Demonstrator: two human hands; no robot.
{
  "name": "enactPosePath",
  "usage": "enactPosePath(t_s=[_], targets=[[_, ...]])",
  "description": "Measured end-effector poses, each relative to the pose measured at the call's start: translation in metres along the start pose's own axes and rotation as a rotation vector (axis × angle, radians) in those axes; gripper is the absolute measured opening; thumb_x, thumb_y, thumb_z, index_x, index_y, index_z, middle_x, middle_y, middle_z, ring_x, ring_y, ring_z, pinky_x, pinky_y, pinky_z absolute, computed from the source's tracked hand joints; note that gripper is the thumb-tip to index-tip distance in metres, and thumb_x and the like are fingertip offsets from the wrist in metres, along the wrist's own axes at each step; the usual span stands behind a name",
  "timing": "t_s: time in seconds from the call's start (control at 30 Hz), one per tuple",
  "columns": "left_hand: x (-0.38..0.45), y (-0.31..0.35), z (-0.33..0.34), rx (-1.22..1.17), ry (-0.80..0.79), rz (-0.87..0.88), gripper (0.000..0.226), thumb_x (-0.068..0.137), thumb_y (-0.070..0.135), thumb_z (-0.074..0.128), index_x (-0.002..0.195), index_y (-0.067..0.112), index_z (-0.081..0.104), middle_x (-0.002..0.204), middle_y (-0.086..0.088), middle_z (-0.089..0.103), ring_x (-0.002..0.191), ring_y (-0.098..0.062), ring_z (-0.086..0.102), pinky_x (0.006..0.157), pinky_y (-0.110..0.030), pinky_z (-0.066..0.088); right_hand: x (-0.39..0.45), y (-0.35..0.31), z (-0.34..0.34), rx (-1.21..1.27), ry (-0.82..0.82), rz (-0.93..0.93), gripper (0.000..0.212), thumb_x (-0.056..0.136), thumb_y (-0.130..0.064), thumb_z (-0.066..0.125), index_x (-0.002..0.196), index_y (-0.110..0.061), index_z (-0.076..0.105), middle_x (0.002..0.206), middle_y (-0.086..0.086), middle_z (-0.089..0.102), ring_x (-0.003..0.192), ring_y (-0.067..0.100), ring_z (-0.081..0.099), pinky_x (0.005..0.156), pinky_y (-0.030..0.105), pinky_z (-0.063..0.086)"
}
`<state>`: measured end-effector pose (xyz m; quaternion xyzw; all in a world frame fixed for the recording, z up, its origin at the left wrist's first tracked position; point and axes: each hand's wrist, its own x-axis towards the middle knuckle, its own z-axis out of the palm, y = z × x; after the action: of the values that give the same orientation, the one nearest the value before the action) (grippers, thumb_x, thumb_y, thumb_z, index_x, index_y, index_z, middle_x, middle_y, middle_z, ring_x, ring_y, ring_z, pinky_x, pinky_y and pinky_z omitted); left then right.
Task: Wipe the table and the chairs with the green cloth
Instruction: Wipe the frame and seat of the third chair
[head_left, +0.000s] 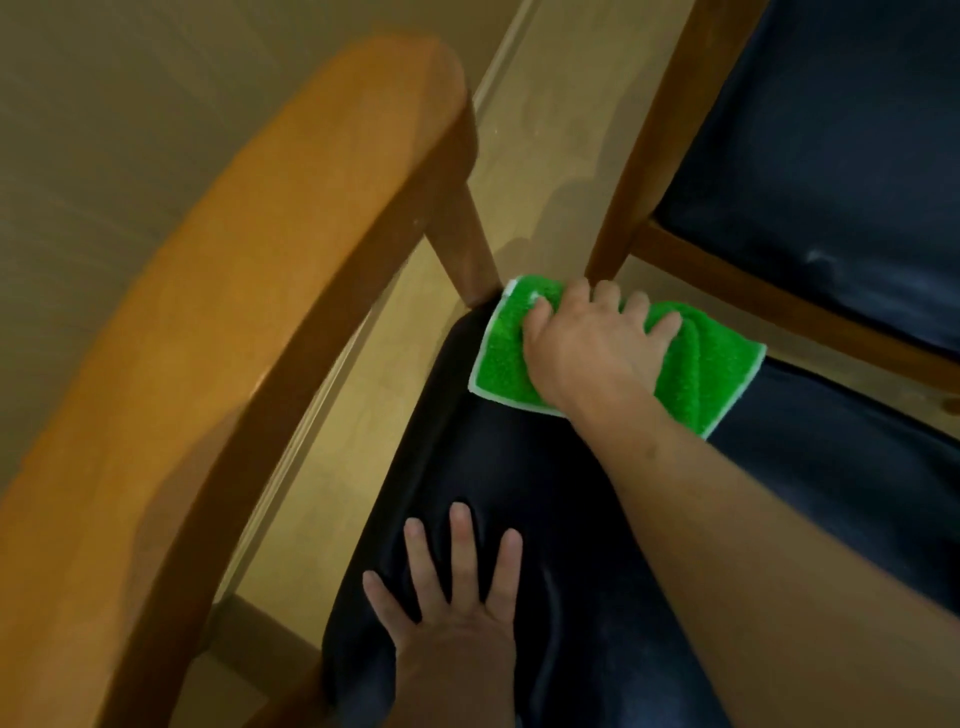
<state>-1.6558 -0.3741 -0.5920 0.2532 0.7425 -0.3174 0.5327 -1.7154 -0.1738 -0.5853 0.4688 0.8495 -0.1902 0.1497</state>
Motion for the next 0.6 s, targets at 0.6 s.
enactPosePath(t_s=[0.6], targets=[[-0.010, 0.000, -0.005, 0.082, -0.206, -0.071, 0.154, 0.053, 0.038, 0.090, 0.101, 0.030, -0.056, 0.097, -0.021, -0.072, 0.084, -0.058, -0.062, 0.070, -0.082, -0.024, -0.102, 0.089, 0.028, -0.079, 0.019, -0.554, 0.060, 0.096, -0.056, 0.028, 0.152, -0.040, 0.014, 0.162, -0.009, 0.006, 0.147, 0.019, 0.000, 0.117, 0.046, -0.002]])
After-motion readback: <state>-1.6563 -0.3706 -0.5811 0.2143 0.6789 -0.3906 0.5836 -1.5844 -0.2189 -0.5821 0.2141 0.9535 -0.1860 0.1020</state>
